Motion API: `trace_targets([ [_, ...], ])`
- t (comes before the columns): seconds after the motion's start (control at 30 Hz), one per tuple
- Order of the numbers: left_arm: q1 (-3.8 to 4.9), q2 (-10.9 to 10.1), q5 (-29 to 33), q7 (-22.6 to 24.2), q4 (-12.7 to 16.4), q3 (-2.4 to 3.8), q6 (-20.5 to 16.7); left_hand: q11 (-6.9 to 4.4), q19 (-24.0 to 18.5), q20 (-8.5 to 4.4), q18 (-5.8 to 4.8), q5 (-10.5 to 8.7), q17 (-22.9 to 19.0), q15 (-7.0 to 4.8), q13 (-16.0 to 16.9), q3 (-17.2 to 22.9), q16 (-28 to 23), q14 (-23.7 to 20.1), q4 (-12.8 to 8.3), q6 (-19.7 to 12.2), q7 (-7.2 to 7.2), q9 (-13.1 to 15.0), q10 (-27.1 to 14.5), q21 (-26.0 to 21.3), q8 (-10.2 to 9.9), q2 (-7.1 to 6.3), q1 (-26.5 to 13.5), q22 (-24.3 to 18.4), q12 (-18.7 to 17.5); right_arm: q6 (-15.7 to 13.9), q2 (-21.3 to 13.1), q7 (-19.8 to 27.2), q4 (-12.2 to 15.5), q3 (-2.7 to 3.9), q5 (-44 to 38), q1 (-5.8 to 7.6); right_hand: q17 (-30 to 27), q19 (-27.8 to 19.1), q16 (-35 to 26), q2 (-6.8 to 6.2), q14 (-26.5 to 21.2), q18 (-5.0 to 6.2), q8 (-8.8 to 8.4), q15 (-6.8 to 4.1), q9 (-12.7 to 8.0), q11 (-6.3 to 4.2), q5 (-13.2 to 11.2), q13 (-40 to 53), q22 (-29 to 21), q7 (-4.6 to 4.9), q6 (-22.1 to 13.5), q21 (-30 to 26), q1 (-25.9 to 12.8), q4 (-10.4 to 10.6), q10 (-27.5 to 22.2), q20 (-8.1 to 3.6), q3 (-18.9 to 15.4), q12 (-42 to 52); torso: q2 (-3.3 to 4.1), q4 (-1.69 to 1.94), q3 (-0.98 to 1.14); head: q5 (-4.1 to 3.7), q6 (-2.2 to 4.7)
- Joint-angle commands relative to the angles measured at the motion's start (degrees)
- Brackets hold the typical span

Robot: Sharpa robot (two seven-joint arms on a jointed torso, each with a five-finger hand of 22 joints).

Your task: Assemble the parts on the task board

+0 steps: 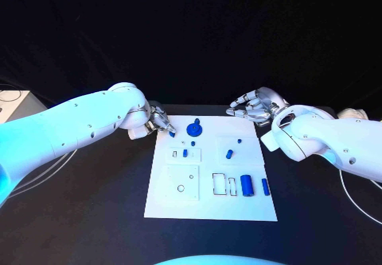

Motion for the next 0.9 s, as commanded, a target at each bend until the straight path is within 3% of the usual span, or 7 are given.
trace_targets([
  [0.03, 0.08, -1.75, 2.80, 0.11, 3.11, 0.10, -4.22, -0.17, 0.54, -0.12, -0.75, 1.67, 10.86, -0.48, 0.82, 10.01, 0.15, 4.81, -9.74, 1.02, -0.53, 2.07, 0.88, 0.29, 0.21, -0.30, -0.81, 0.49, 0.48, 0.14, -0.13, 0.41, -0.04, 0.01, -0.14, -0.03, 12.01, 3.48, -0.22, 0.48, 5.19, 0.95, 0.30, 0.04, -0.08, -0.08, 0.24, 3.38, 11.73, -0.14, -0.30, -0.24, -0.31, 0.02, -0.27, 0.33, 0.19, -0.08, -0.22, 0.30, 0.08, -0.04, -0.09],
  [0.37, 0.02, -8.41, 3.36, 0.17, 13.62, -0.07, -10.84, -0.88, 2.02, -0.76, -1.17, 8.57, 11.13, -1.15, 4.76, 10.64, 0.32, 4.99, -10.88, 2.63, -1.26, 2.56, 3.74, 1.24, 0.55, -1.53, -3.09, 2.36, 2.72, -1.72, -0.37, 2.60, -0.83, -0.01, 1.56, -0.03, 7.10, -0.58, -3.18, 0.20, 3.63, 2.96, 0.36, -0.11, -0.14, -0.15, 1.04, -0.55, 6.32, -0.18, -0.71, -8.80, -0.23, -0.02, -3.96, 0.18, 0.95, -4.58, -0.49, 0.70, 0.04, -0.08, -0.28],
  [0.57, -0.64, -10.82, 1.51, 0.08, 18.78, -0.63, -14.49, -1.02, 2.26, -0.85, -1.24, 9.19, 11.14, -1.26, 5.71, 10.65, 0.34, 5.01, -11.04, 2.94, -1.41, 2.65, 4.36, 1.40, 0.64, -1.71, -3.35, 2.67, 3.30, -2.01, 0.01, 6.88, -2.19, -0.14, 4.44, -0.04, -14.12, -13.37, -22.45, -0.77, -4.45, 8.99, 1.22, -0.39, 0.10, -0.38, 1.16, -22.27, -17.02, -0.42, -0.82, -44.36, 0.41, 0.01, -19.43, -0.32, 4.64, -28.66, -0.50, 0.74, 0.12, 0.13, -0.33],
  [0.63, -0.95, -11.15, 0.76, 0.01, 19.86, -0.86, -15.16, -1.05, 2.29, -0.87, -1.24, 9.29, 11.15, -1.29, 5.92, 10.65, 0.35, 5.01, -11.08, 3.00, -1.44, 2.66, 4.49, 1.42, 0.66, -1.75, -3.39, 2.70, 3.42, -1.91, 0.26, 9.06, -2.88, -0.20, 5.83, -0.04, -30.10, -19.20, -40.77, -1.09, -13.66, 10.06, 1.49, 0.22, 0.20, 0.14, 1.11, -27.68, -25.51, 0.01, -1.02, -56.98, 1.10, 0.05, -23.47, 0.34, 6.49, -35.80, -0.47, 0.71, 0.09, 0.18, -0.31],
  [0.7, -1.28, -11.35, 0.01, -0.13, 20.72, -1.08, -15.74, -1.07, 2.39, -0.88, -1.28, 9.35, 11.17, -1.30, 6.02, 10.66, 0.36, 5.02, -11.11, 3.04, -1.45, 2.67, 4.56, 1.48, 0.67, -1.79, -3.41, 2.83, 3.49, -1.47, 0.50, 11.25, -3.56, -0.24, 7.40, -0.06, -33.21, -22.72, -49.33, -1.74, -18.34, 9.84, 1.69, 1.49, 0.32, 0.97, 1.18, -34.10, -30.38, 0.39, -1.31, -63.38, 1.36, 0.08, -25.65, 1.38, 8.73, -43.51, -0.48, 0.74, 0.08, 0.18, -0.35],
  [0.83, -2.03, -11.51, -1.28, -0.39, 21.93, -1.61, -16.61, -1.10, 2.44, -0.91, -1.29, 9.46, 11.23, -1.33, 6.19, 10.69, 0.40, 5.04, -11.15, 3.11, -1.49, 2.69, 4.68, 1.51, 0.69, -1.82, -3.46, 2.91, 3.59, -0.43, 1.09, 15.46, -5.18, -0.35, 10.63, -0.10, -46.62, -35.70, -72.24, -3.57, -34.25, 9.50, -0.51, 8.09, -0.59, 5.67, 1.05, -54.05, -46.97, 3.75, -3.88, -81.60, 1.68, -0.72, -27.27, 8.22, 12.97, -60.98, -0.39, 0.64, 0.10, 0.33, -0.41],
  [0.9, -2.46, -11.51, -2.22, -0.47, 22.40, -1.83, -16.83, -1.10, 2.44, -0.91, -1.29, 9.46, 11.23, -1.33, 6.19, 10.69, 0.40, 5.04, -11.15, 3.11, -1.49, 2.69, 4.68, 1.51, 0.69, -1.82, -3.46, 2.91, 3.59, -0.15, 1.36, 16.94, -5.99, -0.39, 11.67, -0.14, -50.01, -39.20, -75.27, -3.51, -33.87, 10.16, -1.19, 8.67, -0.99, 6.28, 1.07, -58.76, -52.00, 4.20, -4.11, -81.56, 1.44, -1.20, -26.60, 9.89, 13.19, -63.88, -0.38, 0.62, 0.10, 0.40, -0.40],
])
